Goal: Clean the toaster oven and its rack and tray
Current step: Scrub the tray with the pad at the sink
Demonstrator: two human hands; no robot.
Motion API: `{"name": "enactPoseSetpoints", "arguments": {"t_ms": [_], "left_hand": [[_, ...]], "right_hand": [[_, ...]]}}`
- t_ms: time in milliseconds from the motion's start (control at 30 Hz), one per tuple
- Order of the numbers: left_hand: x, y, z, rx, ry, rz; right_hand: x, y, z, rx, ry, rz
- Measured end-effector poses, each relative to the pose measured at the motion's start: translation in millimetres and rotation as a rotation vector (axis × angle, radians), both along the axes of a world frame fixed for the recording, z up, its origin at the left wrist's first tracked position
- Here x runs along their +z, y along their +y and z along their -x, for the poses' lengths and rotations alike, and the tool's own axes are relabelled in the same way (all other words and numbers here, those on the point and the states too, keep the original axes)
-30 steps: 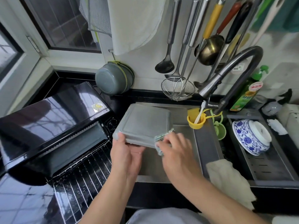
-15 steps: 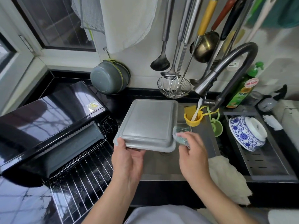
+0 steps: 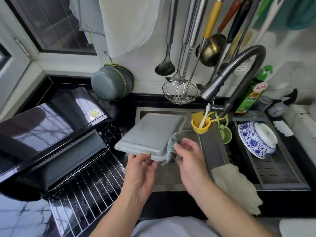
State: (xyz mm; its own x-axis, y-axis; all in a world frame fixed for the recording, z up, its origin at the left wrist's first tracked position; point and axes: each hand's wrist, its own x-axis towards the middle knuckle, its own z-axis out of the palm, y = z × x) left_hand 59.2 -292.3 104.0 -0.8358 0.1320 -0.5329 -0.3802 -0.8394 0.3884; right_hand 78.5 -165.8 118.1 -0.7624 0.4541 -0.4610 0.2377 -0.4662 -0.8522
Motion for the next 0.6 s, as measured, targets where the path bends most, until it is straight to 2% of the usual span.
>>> {"name": "enactPoseSetpoints", "arguments": {"t_ms": [67,267,400,500,600], "left_hand": [[0,-3,-9,-0.072,0.059,0.027],[-3,1,-15,-0.155,0.074,0.066],[-3,-1,-13,-0.114,-0.006,0.051],[0,4,-7,-0.100,-0.142,0.050],[4,13,0,0.026,-0.185,0.102]], "right_hand": [[1,9,8,-0.059,-0.007,0.162],[-2,-1,0,0.099,0.023,0.350],[4,-3,-6,0.182,0.052,0.291],[7,-11,-15,0.243,0.006,0.243],[8,-24,-25,0.301,-0.065,0.222]]}}
